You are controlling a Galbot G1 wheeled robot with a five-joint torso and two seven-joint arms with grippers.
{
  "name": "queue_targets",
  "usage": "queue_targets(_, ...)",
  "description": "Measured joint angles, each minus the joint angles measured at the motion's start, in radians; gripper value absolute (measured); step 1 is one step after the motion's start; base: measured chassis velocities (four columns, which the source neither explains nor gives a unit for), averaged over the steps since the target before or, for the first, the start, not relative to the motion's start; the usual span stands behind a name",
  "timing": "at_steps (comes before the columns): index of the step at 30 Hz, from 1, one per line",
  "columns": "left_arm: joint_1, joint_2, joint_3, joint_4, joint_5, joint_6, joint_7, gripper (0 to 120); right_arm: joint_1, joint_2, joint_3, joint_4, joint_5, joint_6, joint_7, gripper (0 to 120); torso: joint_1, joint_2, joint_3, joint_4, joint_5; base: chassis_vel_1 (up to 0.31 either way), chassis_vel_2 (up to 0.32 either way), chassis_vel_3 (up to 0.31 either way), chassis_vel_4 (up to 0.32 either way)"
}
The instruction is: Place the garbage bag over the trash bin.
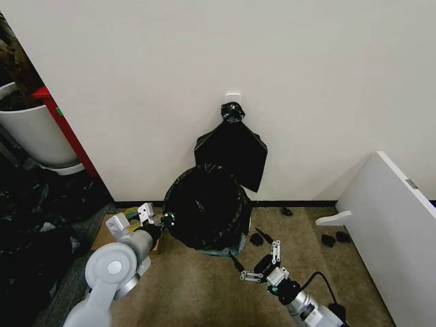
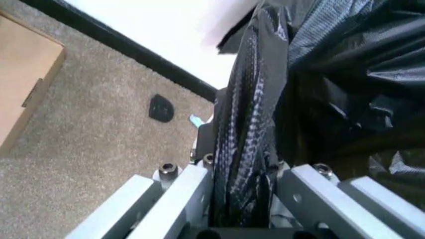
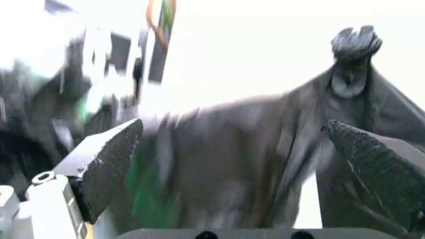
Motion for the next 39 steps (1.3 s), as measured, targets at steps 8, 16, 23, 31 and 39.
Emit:
queue_targets(8,0.021,0.07,0.088,0.175,0.249,-0.181,0.425,1,0.018,0.001,0.188,0.214,0.277,-0.151,0.033,100,0.0,0.0,0.0,-0.0001,-0.0003,0.0,0.0,0.0,0.0)
queue_targets(16,0.006,0.057,0.092,0.463,0.467,-0.681,1.017,1,0.055,-0.02,0.123,0.24,0.134,-0.323,0.387,100,0.0,0.0,0.0,0.0,-0.0002,0.0,0.0,0.0,0.0)
queue_targets(23,-0.003,0.057,0.072,0.539,0.472,-0.778,1.251,1,0.084,-0.064,0.079,0.2,0.229,-0.27,0.142,100,0.0,0.0,0.0,0.0,-0.0002,0.0,0.0,0.0,0.0)
queue_targets(31,0.006,0.074,0.053,0.518,0.464,-0.79,1.287,1,0.094,-0.056,0.092,0.134,0.267,-0.248,-0.125,100,0.0,0.0,0.0,0.0,0.0,0.0,0.0,0.0,0.0)
queue_targets(39,0.011,0.075,0.047,0.501,0.44,-0.785,1.311,1,0.09,-0.046,0.093,0.092,0.226,-0.226,-0.177,100,0.0,0.0,0.0,-0.0001,-0.0001,0.0,0.0,0.0,0.0)
